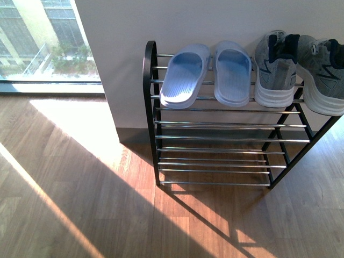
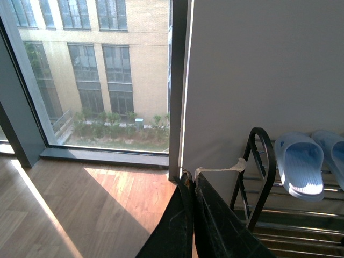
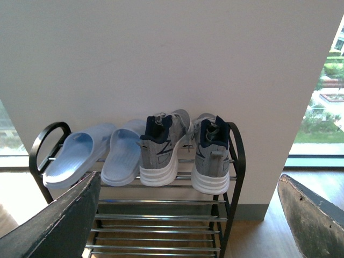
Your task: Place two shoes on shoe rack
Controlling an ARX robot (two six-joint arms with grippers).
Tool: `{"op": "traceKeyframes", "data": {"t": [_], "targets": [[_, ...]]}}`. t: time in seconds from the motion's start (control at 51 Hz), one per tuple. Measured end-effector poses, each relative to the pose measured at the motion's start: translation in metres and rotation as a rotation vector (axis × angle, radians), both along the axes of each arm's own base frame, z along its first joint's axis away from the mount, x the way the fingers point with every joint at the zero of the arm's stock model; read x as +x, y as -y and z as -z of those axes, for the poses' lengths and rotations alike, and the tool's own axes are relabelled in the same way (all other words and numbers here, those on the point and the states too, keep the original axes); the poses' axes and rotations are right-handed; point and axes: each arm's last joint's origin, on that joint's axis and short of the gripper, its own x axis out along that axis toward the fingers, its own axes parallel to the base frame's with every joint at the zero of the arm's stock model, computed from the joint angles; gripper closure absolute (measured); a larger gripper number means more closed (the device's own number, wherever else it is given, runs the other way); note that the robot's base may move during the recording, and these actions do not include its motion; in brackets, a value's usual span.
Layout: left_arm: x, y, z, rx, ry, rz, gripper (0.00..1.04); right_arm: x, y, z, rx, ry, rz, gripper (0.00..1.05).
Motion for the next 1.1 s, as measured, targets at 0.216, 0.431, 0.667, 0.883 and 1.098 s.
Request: {"op": "traceKeyframes", "data": {"t": [0.216, 0.431, 0.667, 0.883, 1.098], "targets": [[-0.004, 0.0, 0.0, 0.0, 0.001, 0.0, 1.04, 0.0, 0.0, 0.0, 0.0, 0.0, 0.0, 0.09], [-0.015, 0.0, 0.005, 0.001, -0.023, 0.0, 1.04, 0.0, 0.0, 0.0, 0.0, 0.0, 0.0, 0.09], [-0.016, 0.0, 0.004, 0.001, -0.018, -0.001, 1.04, 0.0, 0.0, 0.0, 0.0, 0.0, 0.0, 0.09], [-0.016, 0.0, 0.004, 0.001, -0.018, -0.001, 0.63, 0.0, 0.0, 0.0, 0.0, 0.0, 0.0, 0.09], [-0.016, 0.0, 0.004, 0.001, -0.017, -0.001, 0.26, 0.0, 0.0, 0.0, 0.0, 0.0, 0.0, 0.09]]}}
